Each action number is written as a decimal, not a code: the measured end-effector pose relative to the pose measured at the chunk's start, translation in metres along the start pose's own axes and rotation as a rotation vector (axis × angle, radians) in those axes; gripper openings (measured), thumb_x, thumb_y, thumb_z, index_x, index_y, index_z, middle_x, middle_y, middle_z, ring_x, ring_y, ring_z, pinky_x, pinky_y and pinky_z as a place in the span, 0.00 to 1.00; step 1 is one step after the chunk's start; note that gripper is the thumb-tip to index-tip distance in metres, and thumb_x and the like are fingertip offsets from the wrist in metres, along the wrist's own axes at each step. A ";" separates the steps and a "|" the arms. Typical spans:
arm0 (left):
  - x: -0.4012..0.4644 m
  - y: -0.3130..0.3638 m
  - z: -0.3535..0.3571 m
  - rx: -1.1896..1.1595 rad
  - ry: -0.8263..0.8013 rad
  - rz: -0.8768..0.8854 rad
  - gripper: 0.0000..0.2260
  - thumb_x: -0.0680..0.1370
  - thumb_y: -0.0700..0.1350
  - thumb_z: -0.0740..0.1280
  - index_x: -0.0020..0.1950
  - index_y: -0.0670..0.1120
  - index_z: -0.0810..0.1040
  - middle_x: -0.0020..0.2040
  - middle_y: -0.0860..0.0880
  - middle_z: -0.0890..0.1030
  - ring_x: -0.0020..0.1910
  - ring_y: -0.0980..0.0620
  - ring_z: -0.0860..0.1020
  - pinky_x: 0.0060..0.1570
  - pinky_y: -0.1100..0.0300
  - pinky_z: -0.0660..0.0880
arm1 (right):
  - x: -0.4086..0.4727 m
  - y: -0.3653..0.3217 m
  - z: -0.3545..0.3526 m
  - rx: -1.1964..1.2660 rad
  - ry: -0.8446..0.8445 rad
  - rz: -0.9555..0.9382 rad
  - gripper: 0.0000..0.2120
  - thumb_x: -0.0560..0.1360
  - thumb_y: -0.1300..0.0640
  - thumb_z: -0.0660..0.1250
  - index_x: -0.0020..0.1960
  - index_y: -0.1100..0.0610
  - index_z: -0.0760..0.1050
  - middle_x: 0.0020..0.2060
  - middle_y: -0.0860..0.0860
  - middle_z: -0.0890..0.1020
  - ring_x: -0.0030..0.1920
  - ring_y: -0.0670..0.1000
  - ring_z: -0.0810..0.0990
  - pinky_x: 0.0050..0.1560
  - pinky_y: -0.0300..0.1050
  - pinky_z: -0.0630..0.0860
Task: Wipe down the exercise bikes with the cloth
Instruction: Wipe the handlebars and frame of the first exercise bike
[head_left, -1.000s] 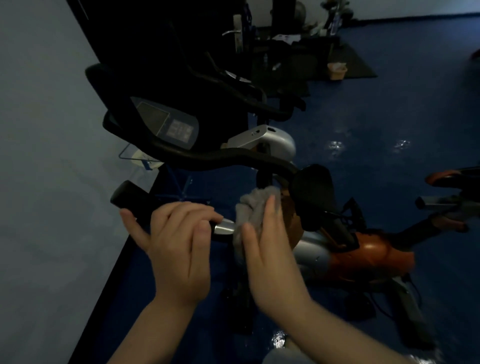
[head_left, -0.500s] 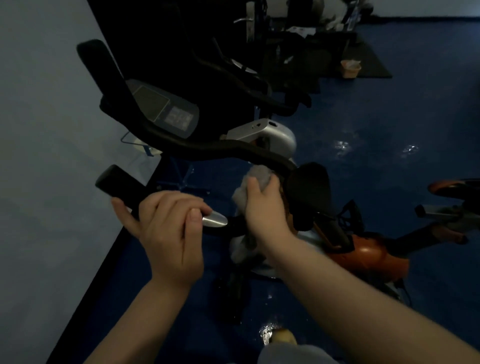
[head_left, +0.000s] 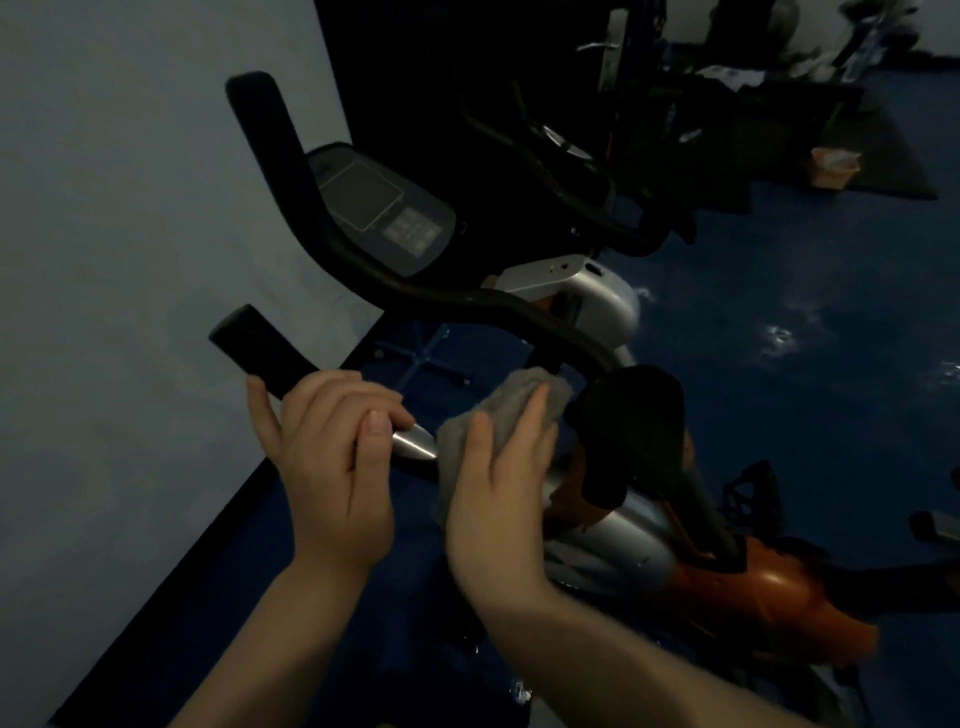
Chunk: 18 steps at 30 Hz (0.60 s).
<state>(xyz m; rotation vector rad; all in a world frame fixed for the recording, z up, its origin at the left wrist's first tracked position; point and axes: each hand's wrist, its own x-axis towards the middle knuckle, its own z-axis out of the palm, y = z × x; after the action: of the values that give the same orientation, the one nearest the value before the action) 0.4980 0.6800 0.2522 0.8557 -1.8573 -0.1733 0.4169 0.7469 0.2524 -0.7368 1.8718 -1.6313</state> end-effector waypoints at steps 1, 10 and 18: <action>-0.001 0.001 0.000 0.003 -0.002 -0.009 0.17 0.80 0.42 0.53 0.37 0.45 0.78 0.42 0.56 0.77 0.55 0.57 0.73 0.73 0.44 0.46 | -0.005 0.004 -0.002 -0.056 -0.047 -0.033 0.32 0.77 0.37 0.46 0.76 0.40 0.35 0.74 0.37 0.34 0.73 0.36 0.39 0.72 0.39 0.44; 0.001 0.005 -0.031 -0.223 0.049 -0.156 0.12 0.81 0.43 0.53 0.50 0.46 0.77 0.56 0.54 0.79 0.60 0.58 0.75 0.65 0.60 0.66 | -0.006 -0.017 0.013 -0.603 -0.182 -0.560 0.25 0.79 0.42 0.46 0.72 0.51 0.65 0.64 0.47 0.75 0.61 0.48 0.73 0.63 0.44 0.63; 0.036 -0.025 -0.066 -0.213 -0.001 -0.170 0.17 0.82 0.46 0.52 0.65 0.45 0.74 0.62 0.58 0.75 0.64 0.58 0.73 0.65 0.65 0.67 | 0.010 -0.026 -0.002 -0.915 -0.205 -0.715 0.14 0.82 0.47 0.50 0.63 0.51 0.67 0.48 0.51 0.79 0.38 0.54 0.78 0.37 0.47 0.71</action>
<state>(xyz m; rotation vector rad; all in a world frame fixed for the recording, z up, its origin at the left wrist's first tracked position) 0.5590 0.6558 0.2973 0.8633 -1.7301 -0.4695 0.4098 0.7385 0.2782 -2.0426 2.3071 -0.8610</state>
